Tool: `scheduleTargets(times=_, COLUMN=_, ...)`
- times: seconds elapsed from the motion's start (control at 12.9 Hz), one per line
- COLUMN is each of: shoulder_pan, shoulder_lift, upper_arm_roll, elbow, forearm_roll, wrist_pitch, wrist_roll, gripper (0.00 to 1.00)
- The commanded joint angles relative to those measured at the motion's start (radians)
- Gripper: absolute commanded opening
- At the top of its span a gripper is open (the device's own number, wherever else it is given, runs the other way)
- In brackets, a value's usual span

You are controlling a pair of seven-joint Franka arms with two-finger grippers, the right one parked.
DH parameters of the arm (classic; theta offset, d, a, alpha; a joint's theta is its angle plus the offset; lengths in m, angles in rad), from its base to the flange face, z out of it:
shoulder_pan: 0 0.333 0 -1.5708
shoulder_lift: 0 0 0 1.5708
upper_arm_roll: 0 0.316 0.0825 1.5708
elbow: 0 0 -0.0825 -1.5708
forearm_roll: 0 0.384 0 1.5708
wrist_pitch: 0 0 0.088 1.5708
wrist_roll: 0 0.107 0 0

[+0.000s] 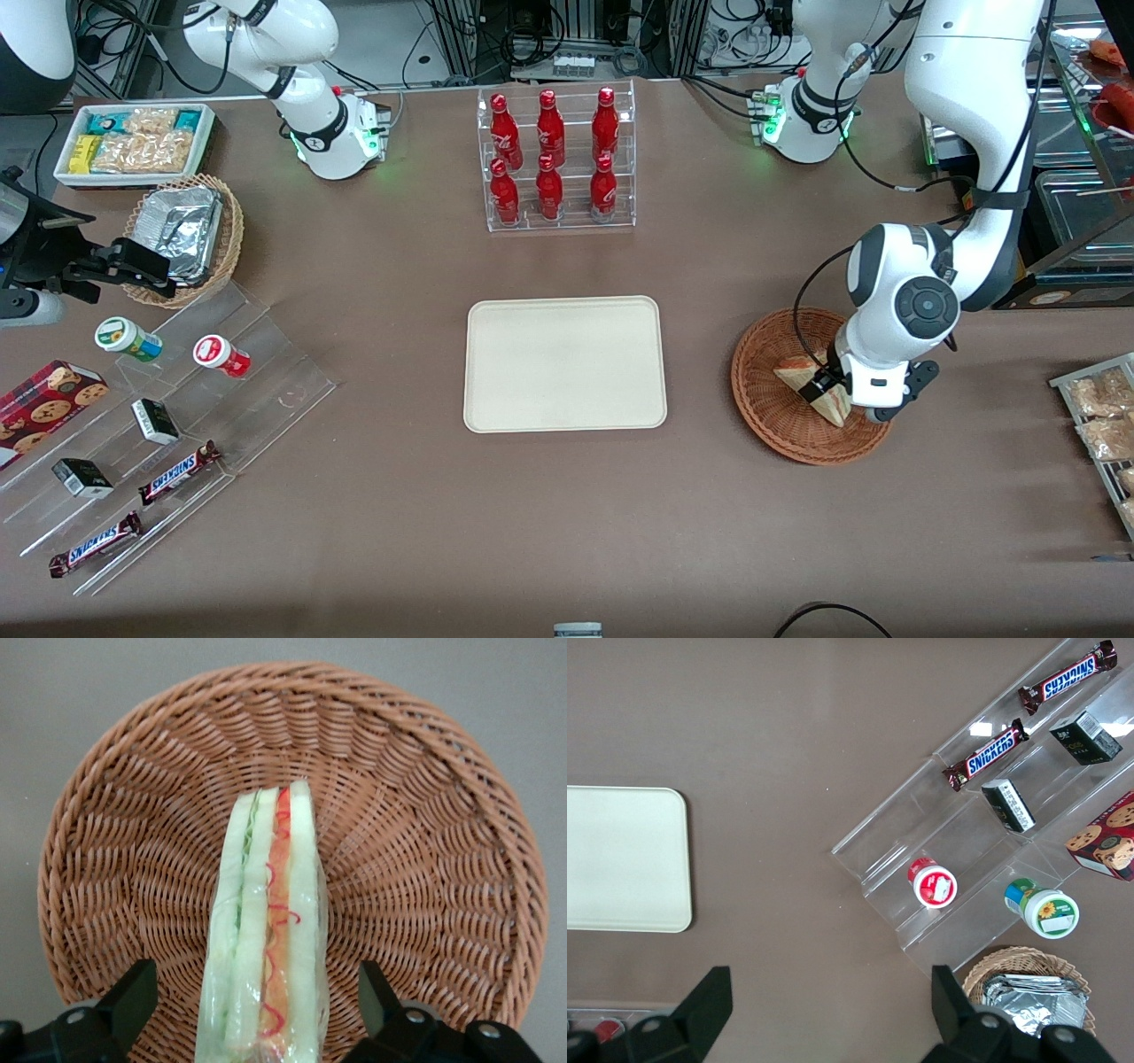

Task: Place sandwich from basket to tray
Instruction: 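Close the left gripper on the wrapped sandwich's edge and lift it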

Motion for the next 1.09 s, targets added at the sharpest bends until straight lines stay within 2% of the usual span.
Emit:
scheduleTargets(times=0.0, shoulder_pan=-0.013, shoulder_lift=-0.001, upper_arm_roll=0.006, elbow=-0.022, forearm_roll=0.003, wrist_pitch=0.019, wrist_roll=-0.021, gripper=1.0)
scheduleTargets(times=0.08, shoulder_pan=-0.013, shoulder_lift=0.003, upper_arm_roll=0.006, elbow=-0.022, forearm_roll=0.003, wrist_pitch=0.019, wrist_roll=-0.022, gripper=0.95)
scheduleTargets(times=0.16, shoulder_pan=-0.013, shoulder_lift=0.002, upper_arm_roll=0.006, elbow=-0.022, forearm_roll=0.003, wrist_pitch=0.016, wrist_roll=-0.025, gripper=0.65)
scheduleTargets(times=0.23, shoulder_pan=-0.013, shoulder_lift=0.002, upper_arm_roll=0.006, elbow=-0.016, forearm_roll=0.003, wrist_pitch=0.012, wrist_roll=-0.039, gripper=0.32)
scheduleTargets(times=0.31, shoulder_pan=-0.013, shoulder_lift=0.002, upper_arm_roll=0.005, elbow=-0.007, forearm_roll=0.003, wrist_pitch=0.008, wrist_roll=-0.056, gripper=0.07)
scheduleTargets(times=0.39, shoulder_pan=-0.021, shoulder_lift=-0.001, upper_arm_roll=0.005, elbow=0.004, forearm_roll=0.003, wrist_pitch=0.001, wrist_roll=-0.062, gripper=0.0)
scheduleTargets(times=0.54, shoulder_pan=-0.029, shoulder_lift=-0.005, upper_arm_roll=0.005, elbow=0.068, forearm_roll=0.003, wrist_pitch=-0.057, wrist_roll=-0.085, gripper=0.0)
scheduleTargets(times=0.78, shoulder_pan=-0.033, shoulder_lift=-0.014, upper_arm_roll=0.005, elbow=0.236, forearm_roll=0.008, wrist_pitch=-0.334, wrist_roll=-0.036, gripper=0.0)
scheduleTargets(times=1.01, shoulder_pan=-0.099, shoulder_lift=-0.044, upper_arm_roll=-0.003, elbow=0.402, forearm_roll=-0.003, wrist_pitch=-0.575, wrist_roll=-0.033, gripper=0.0)
